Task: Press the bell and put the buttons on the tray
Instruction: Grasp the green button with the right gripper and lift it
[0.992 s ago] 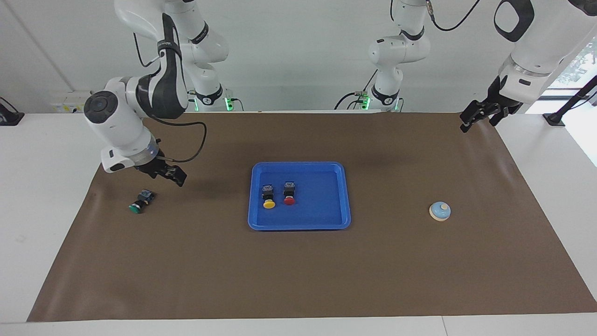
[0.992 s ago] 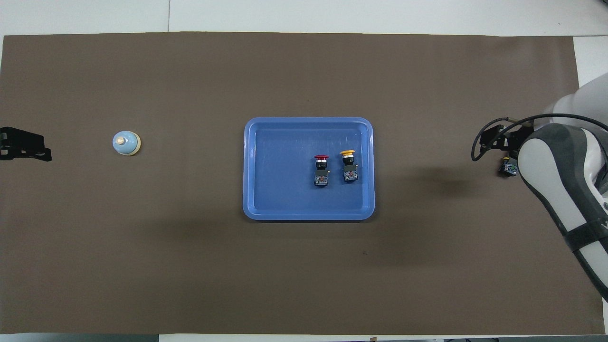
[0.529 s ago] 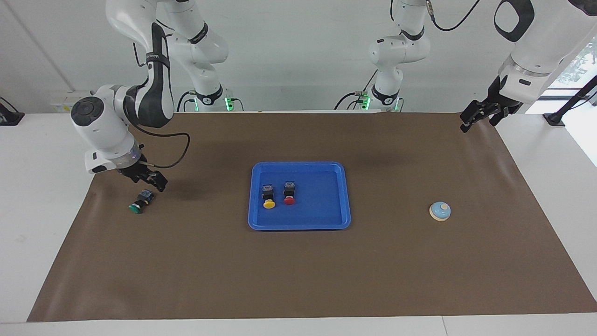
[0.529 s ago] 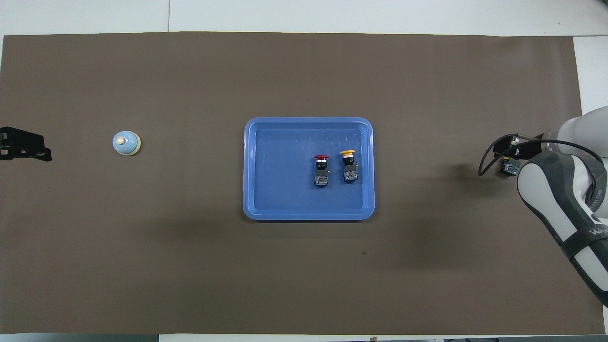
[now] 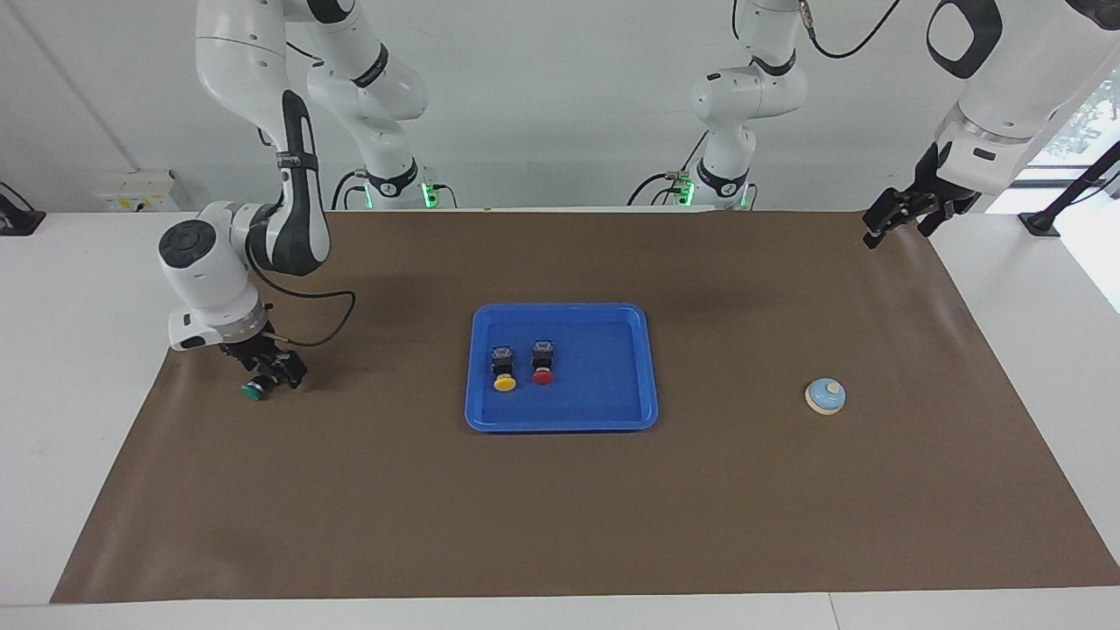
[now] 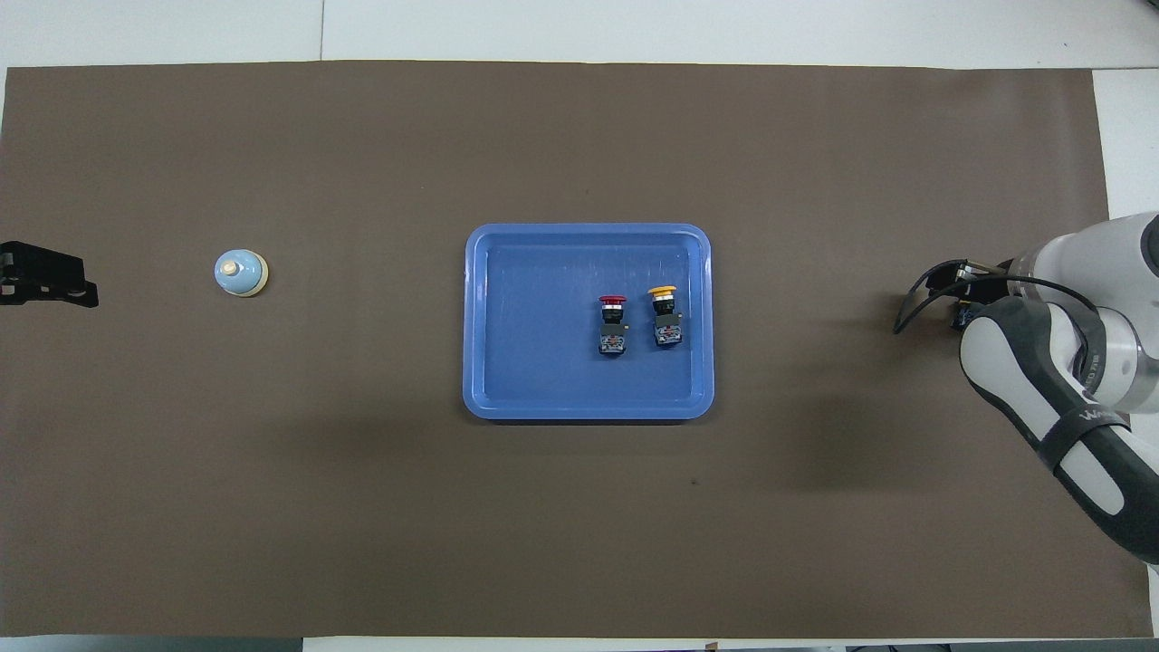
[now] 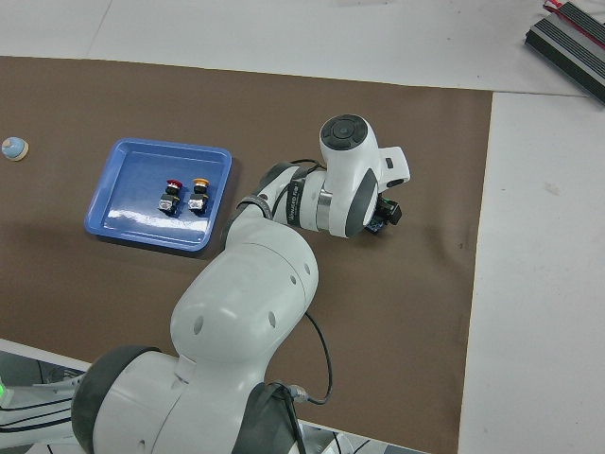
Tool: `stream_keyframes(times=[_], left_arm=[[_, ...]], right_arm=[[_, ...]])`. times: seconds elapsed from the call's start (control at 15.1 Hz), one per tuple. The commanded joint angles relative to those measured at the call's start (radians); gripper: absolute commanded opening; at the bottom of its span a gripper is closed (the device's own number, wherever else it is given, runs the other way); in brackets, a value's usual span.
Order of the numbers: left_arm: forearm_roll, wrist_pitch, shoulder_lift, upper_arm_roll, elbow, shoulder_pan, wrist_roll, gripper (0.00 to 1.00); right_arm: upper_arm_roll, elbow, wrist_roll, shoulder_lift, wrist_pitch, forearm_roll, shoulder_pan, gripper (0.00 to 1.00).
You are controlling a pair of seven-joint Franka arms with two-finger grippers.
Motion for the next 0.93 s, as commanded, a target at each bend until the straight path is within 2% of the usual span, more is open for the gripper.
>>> stream_keyframes(times=[0.0,0.13,0.2,0.33,0.46,0.66,0.86], left_arm=[[0.008,-0.007,-0.025,0.001,-0.022,0.0,-0.009,1.0],[0.008,-0.007,-0.025,0.001,-0.022,0.0,-0.009,1.0],[0.008,-0.007,-0.025,0.001,-0.022,0.0,-0.009,1.0],[0.008,-0.007,-0.025,0.001,-0.022,0.0,-0.009,1.0],[0.008,-0.009,-0.025,0.001,-0.022,0.0,-0.009,1.0],[0.008,-0.007,-0.025,0.001,-0.022,0.001,-0.009,1.0],[0.008,-0.007,-0.025,0.001,-0.022,0.001,-0.007,1.0]], right_arm=[[0.015,-0.002,0.025,0.012,0.016,-0.019,-0.021,0.98],[0.015,-0.002,0.02,0.012,0.016,-0.019,-0.024,0.8],[0.015,-0.002,0.023,0.012,0.015,-0.019,-0.028,0.65],[0.015,-0.002,0.019,0.012,0.006,-0.019,-0.028,0.26],[0.015,-0.002,0.014,0.009,-0.005,-0.019,-0.028,0.0],[0.016,0.003,0.02,0.007,-0.036,-0.019,-0.022,0.0],[0.024,0.047,0.022,-0.013,-0.141,-0.016,-0.008,0.0]])
